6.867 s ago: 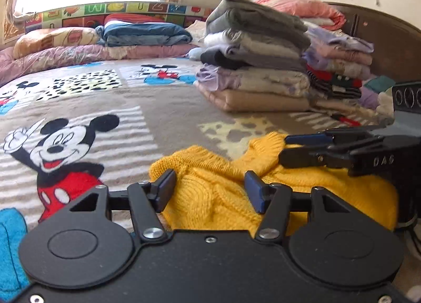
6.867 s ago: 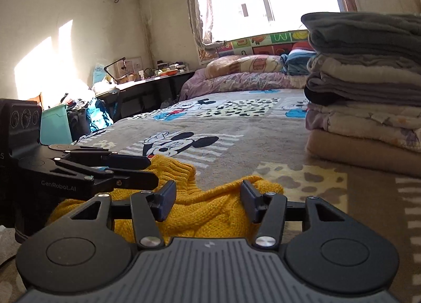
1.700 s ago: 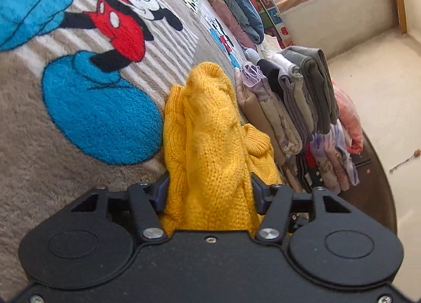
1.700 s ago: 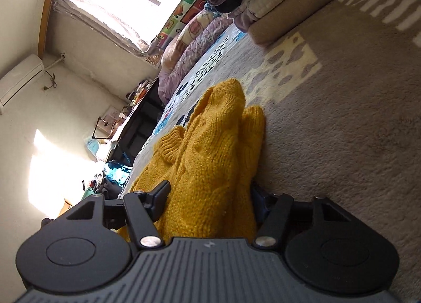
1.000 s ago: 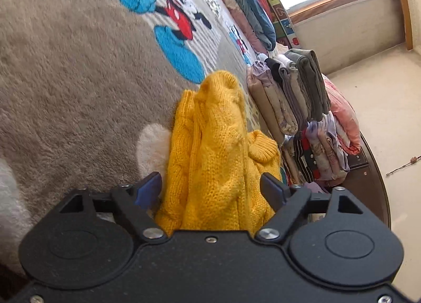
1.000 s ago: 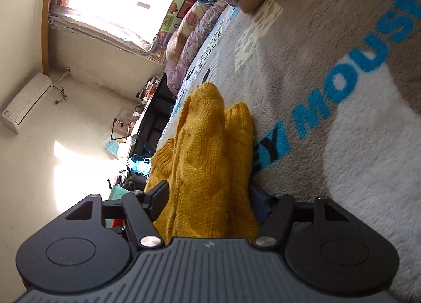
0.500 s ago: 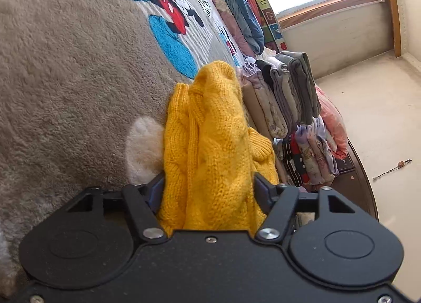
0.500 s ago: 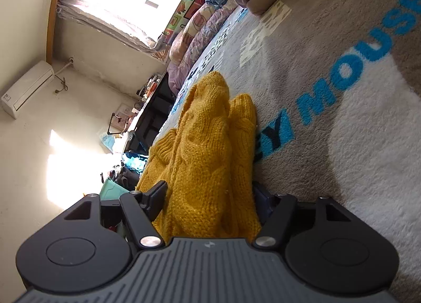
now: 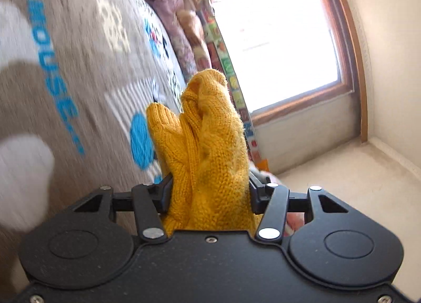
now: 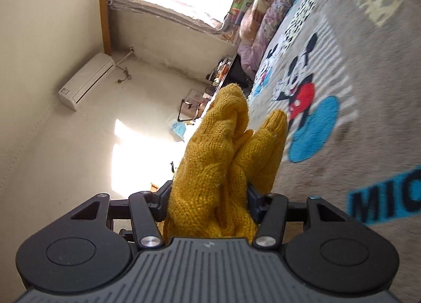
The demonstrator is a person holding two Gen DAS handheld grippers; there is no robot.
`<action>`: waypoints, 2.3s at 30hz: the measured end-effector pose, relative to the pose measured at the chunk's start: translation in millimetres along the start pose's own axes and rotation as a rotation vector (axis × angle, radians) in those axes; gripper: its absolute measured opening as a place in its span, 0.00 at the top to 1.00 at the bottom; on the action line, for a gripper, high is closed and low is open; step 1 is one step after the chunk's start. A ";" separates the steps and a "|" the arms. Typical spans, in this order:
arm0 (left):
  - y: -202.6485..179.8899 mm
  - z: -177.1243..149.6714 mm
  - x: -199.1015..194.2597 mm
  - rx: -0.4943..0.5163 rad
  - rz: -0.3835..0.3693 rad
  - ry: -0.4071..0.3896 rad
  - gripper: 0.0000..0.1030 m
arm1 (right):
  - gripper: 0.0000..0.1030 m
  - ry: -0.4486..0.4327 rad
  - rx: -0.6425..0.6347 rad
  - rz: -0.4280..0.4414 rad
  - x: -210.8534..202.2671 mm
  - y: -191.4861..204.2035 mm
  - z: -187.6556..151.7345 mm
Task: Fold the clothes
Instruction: 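Carry the held sweater with both grippers toward the red clothes pile, then lower the sweater onto the red clothes pile and open both grippers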
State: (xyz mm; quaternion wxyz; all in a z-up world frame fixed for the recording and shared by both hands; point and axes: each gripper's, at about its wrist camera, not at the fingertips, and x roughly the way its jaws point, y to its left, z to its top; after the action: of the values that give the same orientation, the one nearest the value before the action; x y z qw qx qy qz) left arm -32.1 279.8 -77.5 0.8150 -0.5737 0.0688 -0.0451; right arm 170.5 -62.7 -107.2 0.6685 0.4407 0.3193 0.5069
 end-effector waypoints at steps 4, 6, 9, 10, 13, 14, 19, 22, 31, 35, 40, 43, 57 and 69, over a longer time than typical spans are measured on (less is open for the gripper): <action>11.0 47.3 -41.8 -0.013 -0.008 -0.147 0.50 | 0.46 0.120 -0.012 0.105 94.4 26.5 1.3; 17.3 68.1 -61.9 -0.020 -0.010 -0.215 0.50 | 0.46 0.186 -0.023 0.136 135.9 39.2 -5.4; 26.8 99.4 -92.1 -0.029 -0.013 -0.318 0.50 | 0.46 0.271 -0.025 0.173 188.2 53.5 -20.9; 29.5 109.6 -101.6 -0.032 -0.015 -0.351 0.50 | 0.46 0.293 -0.022 0.185 203.6 57.8 -26.4; 27.9 135.1 -116.7 -0.021 -0.029 -0.429 0.50 | 0.46 0.332 -0.018 0.231 243.1 75.8 -34.9; 26.3 144.0 -121.3 -0.020 -0.033 -0.452 0.50 | 0.46 0.341 -0.018 0.249 256.0 83.5 -36.3; 16.1 188.6 -138.0 -0.033 -0.028 -0.558 0.50 | 0.46 0.368 -0.030 0.350 314.2 124.2 -45.4; 11.5 210.9 -138.6 -0.047 0.028 -0.594 0.50 | 0.47 0.355 -0.042 0.408 340.6 140.1 -47.7; 94.4 221.9 -105.9 -0.160 0.299 -0.541 0.54 | 0.52 0.398 0.064 0.101 384.2 37.3 -78.0; 105.4 222.5 -106.8 -0.176 0.266 -0.587 0.53 | 0.51 0.404 0.065 0.082 380.6 40.2 -76.7; 99.5 224.0 -115.2 -0.191 0.201 -0.640 0.54 | 0.50 0.409 0.026 0.103 394.8 64.8 -73.6; 99.0 227.6 -115.2 -0.181 0.243 -0.636 0.50 | 0.50 0.417 0.007 0.104 407.1 70.4 -72.6; 32.3 230.8 -144.1 0.192 0.499 -0.738 0.21 | 0.35 0.341 -0.268 -0.035 368.2 110.2 -46.6; -19.6 206.9 -133.5 0.412 0.779 -0.597 0.00 | 0.02 0.411 -0.589 -0.284 308.0 188.6 -56.7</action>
State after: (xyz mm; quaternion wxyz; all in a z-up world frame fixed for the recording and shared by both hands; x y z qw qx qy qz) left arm -129.8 485.8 17.7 0.8513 -0.3215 0.0316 0.4134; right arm 133.1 266.2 47.9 0.7520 0.0706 0.3453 0.5570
